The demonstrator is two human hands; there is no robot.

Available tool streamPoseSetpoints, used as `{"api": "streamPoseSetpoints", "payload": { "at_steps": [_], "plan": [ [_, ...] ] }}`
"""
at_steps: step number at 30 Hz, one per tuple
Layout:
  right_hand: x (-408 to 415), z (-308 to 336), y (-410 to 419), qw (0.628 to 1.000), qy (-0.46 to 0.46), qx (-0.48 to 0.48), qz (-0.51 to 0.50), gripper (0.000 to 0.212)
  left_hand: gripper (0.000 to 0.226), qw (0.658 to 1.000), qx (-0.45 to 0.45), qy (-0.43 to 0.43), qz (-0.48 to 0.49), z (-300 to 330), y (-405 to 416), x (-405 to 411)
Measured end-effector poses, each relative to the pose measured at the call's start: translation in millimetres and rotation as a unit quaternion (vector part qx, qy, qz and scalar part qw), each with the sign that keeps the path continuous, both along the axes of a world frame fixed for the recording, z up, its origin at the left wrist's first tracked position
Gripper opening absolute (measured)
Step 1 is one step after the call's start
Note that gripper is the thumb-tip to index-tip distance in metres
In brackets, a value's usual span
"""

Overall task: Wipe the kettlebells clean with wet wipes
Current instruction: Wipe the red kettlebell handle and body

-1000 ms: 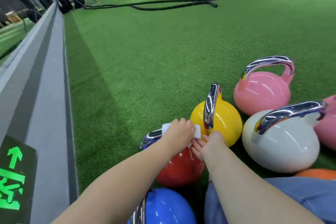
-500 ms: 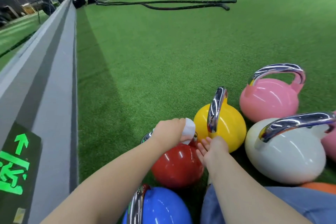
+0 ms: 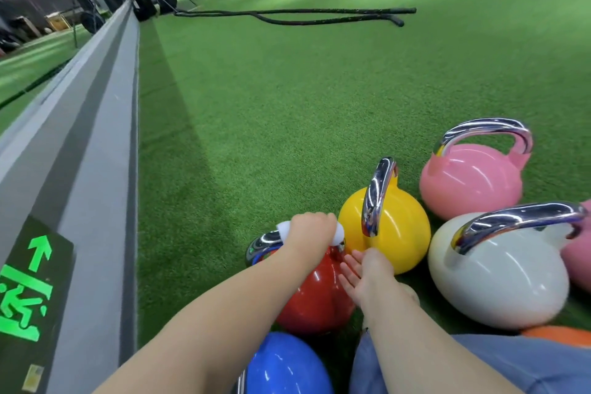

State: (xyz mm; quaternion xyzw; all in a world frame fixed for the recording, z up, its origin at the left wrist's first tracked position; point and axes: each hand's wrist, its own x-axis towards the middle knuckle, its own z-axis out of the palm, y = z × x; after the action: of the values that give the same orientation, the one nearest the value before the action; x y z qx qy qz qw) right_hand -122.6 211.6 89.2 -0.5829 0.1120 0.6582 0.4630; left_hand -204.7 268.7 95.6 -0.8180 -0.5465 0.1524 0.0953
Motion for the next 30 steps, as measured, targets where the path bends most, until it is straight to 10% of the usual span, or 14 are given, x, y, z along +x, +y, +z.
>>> {"api": "streamPoseSetpoints", "payload": {
  "at_steps": [14,21,30],
  "plan": [
    [-16.8,-9.7,10.1,0.894,-0.384,0.148,0.178,0.025,0.010,0.982,0.050,-0.166,0.069,-9.2,-10.5,-68.3],
    [-19.0,-18.8,3.0,0.852,-0.393,0.172,0.302,0.031,0.020,0.851,0.018,-0.448,0.275,-27.7,-22.6,-102.4],
    [-40.8,-40.8,-15.5,0.607,-0.477,0.225,0.594,0.055,0.017,0.984,0.050,-0.131,0.112,-3.8,-10.7,-47.9]
  ]
}}
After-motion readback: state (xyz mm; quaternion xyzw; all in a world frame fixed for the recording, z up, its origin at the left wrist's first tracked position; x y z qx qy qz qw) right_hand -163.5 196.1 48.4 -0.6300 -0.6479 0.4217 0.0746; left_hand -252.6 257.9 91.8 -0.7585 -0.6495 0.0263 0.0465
